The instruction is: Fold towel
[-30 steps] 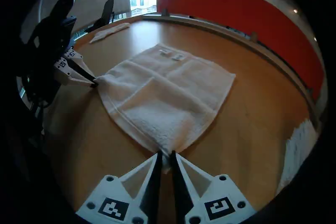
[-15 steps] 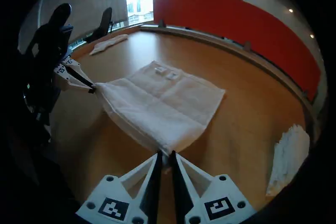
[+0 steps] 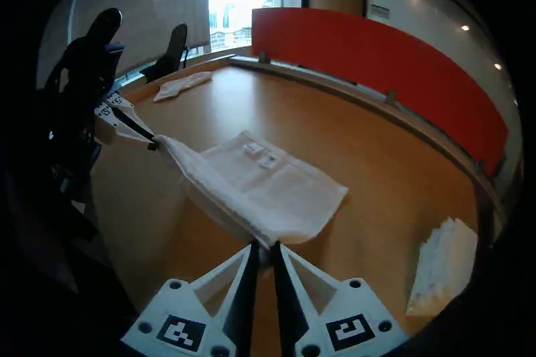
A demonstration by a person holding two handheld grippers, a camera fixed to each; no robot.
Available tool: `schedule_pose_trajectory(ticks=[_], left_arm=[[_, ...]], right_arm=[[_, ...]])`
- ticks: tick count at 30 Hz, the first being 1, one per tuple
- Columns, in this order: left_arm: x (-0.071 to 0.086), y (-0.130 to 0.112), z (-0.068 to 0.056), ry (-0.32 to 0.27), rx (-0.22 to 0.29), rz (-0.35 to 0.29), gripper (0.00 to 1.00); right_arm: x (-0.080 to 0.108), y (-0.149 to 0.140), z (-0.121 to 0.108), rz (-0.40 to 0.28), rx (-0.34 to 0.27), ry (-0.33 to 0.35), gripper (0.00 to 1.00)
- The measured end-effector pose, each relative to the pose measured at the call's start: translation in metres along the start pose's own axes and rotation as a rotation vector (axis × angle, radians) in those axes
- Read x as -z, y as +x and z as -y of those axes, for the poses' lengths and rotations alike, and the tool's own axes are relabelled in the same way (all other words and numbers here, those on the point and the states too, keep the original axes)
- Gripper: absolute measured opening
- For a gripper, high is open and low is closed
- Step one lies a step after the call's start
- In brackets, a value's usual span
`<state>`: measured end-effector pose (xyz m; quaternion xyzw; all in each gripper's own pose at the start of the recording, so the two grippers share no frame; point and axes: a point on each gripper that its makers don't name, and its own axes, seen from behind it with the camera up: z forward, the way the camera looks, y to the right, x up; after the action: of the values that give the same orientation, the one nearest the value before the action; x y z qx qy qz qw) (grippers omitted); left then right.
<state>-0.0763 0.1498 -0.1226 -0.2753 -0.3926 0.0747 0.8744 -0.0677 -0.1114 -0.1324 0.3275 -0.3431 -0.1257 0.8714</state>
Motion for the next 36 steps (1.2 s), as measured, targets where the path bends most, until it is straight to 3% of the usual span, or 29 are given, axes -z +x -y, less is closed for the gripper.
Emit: schedule_pose_trajectory(ticks=[10,18,26,36], left_arm=[[0.027,0.008,-0.011,-0.010,0.027,-0.011,0.10],[0.039,0.004,-0.025,-0.028,0.042,-0.003,0.10],[0.037,0.003,-0.028,-0.025,0.053,-0.003,0.10],[0.017,0.011,-0.015,0.003,0.078,-0.009,0.10]], right_arm=[[0.023,0.013,0.006,-0.011,0.008,0.003,0.15],[0.034,0.011,0.007,-0.001,0.011,-0.003,0.15],[0.033,0.009,0.006,0.009,0.018,-0.006,0.15],[0.015,0.011,-0.007,0.036,0.040,-0.010,0.15]])
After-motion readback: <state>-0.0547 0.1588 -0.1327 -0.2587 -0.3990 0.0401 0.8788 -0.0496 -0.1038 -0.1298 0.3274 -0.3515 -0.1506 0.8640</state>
